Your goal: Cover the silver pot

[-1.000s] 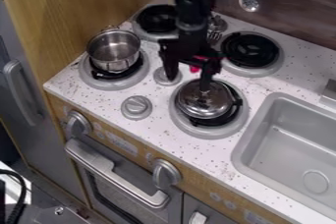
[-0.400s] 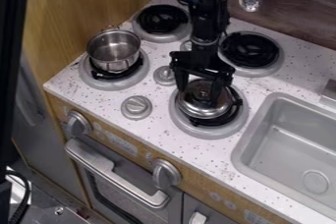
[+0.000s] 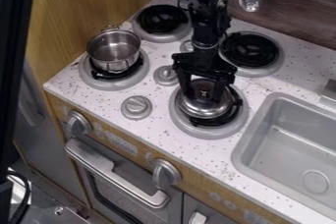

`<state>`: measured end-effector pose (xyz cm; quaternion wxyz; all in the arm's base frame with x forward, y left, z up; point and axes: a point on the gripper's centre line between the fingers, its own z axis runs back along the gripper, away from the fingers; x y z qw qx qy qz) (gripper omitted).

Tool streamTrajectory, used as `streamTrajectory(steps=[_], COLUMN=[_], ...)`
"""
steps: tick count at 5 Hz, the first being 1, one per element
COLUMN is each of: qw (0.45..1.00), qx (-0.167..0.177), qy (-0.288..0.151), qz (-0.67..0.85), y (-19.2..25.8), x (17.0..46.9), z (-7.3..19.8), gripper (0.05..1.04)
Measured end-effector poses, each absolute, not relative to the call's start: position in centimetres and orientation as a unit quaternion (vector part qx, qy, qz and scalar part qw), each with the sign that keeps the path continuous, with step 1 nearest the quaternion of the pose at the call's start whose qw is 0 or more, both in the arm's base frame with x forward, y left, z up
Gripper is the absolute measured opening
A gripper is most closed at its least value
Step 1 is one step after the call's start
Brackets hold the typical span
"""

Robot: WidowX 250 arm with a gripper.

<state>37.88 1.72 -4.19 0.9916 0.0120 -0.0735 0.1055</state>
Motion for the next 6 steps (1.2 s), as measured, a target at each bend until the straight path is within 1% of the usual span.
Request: streamTrajectory(steps=[1, 2, 3, 4, 5, 6], qw=[0.992, 0.993, 0.994, 0.992, 0.982, 0.971], qx=[0.017, 0.033, 0.052, 0.06, 0.079, 0.072], qy=[-0.076, -0.077, -0.068, -0.086, -0.12, -0.141], qz=[0.102, 0.089, 0.069, 0.068, 0.123, 0.181], y=[1.4, 1.7, 2.1, 3.2, 7.9, 13.3], x=[37.9, 38.0, 37.9, 39.1, 41.3, 42.2], z=[-4.2, -4.1, -3.9, -2.2, 1.6, 4.2], gripper=[0.691, 0.41, 0.271, 0.27, 0.27, 0.27])
